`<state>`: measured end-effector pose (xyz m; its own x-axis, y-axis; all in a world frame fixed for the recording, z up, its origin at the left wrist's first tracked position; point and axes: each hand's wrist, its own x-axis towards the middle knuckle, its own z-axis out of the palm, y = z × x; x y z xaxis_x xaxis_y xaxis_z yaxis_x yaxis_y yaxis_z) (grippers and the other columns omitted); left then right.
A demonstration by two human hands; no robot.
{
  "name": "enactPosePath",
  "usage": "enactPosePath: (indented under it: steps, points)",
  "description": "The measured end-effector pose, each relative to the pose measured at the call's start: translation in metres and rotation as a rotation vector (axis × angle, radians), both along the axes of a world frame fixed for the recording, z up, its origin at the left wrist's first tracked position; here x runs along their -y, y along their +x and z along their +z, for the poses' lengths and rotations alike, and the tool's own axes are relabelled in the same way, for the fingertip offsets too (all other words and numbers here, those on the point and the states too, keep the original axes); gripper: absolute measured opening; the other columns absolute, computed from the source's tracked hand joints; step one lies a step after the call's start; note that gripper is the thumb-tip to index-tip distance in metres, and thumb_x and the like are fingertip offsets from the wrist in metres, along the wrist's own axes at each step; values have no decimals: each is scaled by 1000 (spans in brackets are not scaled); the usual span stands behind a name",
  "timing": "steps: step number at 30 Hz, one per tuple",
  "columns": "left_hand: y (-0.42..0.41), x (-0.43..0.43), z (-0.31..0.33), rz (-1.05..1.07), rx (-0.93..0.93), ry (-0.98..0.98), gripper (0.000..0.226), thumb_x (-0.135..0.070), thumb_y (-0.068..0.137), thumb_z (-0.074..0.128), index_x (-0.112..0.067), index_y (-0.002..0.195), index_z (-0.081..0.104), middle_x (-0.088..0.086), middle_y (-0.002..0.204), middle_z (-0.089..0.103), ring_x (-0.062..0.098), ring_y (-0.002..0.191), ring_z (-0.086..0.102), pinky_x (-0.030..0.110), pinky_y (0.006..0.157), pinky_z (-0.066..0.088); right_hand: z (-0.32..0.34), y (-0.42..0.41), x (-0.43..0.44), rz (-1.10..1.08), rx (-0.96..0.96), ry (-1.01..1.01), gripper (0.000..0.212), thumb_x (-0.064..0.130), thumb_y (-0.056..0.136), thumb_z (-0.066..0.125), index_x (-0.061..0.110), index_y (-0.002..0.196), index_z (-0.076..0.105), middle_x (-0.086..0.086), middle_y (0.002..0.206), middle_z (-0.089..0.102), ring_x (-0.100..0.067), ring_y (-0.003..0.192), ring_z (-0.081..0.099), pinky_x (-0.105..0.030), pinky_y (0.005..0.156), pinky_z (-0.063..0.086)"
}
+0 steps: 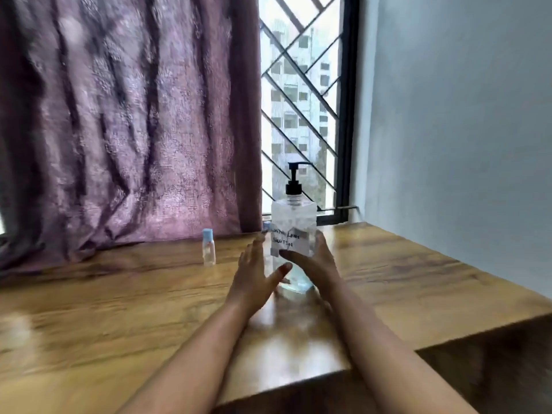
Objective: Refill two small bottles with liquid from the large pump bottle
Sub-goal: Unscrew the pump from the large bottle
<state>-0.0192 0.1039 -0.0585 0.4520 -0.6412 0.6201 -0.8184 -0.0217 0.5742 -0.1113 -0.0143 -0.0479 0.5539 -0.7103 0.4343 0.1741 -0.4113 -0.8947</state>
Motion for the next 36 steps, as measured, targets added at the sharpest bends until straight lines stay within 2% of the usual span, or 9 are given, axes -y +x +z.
enactPosePath:
  steps: [4, 7, 9, 13, 19, 24, 31, 33, 36]
  points:
    - [-10, -17, 2, -69, -136, -45, 117, -75, 53, 67, -37, 144, 5, -6, 149, 31, 12, 136, 31, 33, 110, 32, 5, -8, -31, 242, 44, 75, 64, 42, 74, 75, 28, 125, 38, 5, 125, 56, -8, 111, 56, -23, 89, 46]
    - [-7, -20, 4, -55, -208, -160, 132, -70, 43, 78, -28, 146, 6, -3, 147, 35, 13, 134, 38, 38, 109, 38, 10, -2, -44, 414, 43, 156, 65, 62, 76, 60, 32, 130, 41, 1, 129, 57, -17, 117, 57, -40, 100, 44]
    - [-4, -22, 7, -38, -210, -186, 134, -63, 44, 81, -30, 147, 3, -9, 151, 23, 9, 138, 28, 30, 112, 29, 18, 3, -52, 464, 18, 161, 51, 64, 85, 45, 38, 128, 42, 12, 129, 55, -13, 118, 54, -34, 94, 48]
    - [11, -21, 8, -21, -159, -226, 119, -62, 47, 77, -44, 138, 3, -16, 143, 25, 7, 136, 29, 23, 105, 29, 48, 23, -60, 204, 122, -111, 25, 52, 88, 52, 43, 110, 52, 19, 114, 56, -7, 112, 52, -23, 87, 43]
    - [23, -13, 7, -17, -183, -201, 126, -69, 47, 72, -29, 146, 5, -8, 154, 23, 8, 139, 29, 21, 107, 28, 97, 60, -52, -184, 93, -431, 60, 72, 63, 61, 24, 100, 63, 4, 97, 66, -13, 89, 63, -34, 78, 52]
    - [27, -14, 7, -10, -197, -218, 120, -64, 47, 73, -26, 144, 14, -10, 148, 31, 6, 135, 33, 16, 103, 27, 116, 70, -50, -223, 87, -331, 36, 42, 65, 80, 14, 85, 71, 0, 81, 72, -15, 79, 66, -28, 72, 49]
    - [29, -12, 7, 5, -228, -197, 119, -60, 44, 76, -28, 142, 17, -8, 142, 38, 14, 130, 41, 26, 102, 38, 122, 58, -49, -62, 85, -415, 16, 23, 72, 79, 14, 84, 73, -1, 80, 73, -16, 79, 68, -29, 76, 52]
    - [30, -14, 9, -12, -259, -207, 108, -60, 42, 76, -44, 132, 19, -19, 130, 45, 7, 119, 47, 11, 89, 38, 123, 57, -44, 87, 93, -375, 14, 14, 75, 76, 11, 89, 73, -4, 85, 73, -15, 79, 69, -35, 78, 57]
    - [31, -15, 10, -49, -276, -214, 91, -47, 47, 81, -57, 114, 21, -42, 111, 34, -22, 99, 43, -6, 74, 32, 126, 48, -35, 369, 71, -237, 20, 1, 84, 63, 3, 104, 66, -10, 95, 69, -9, 82, 67, -22, 79, 55]
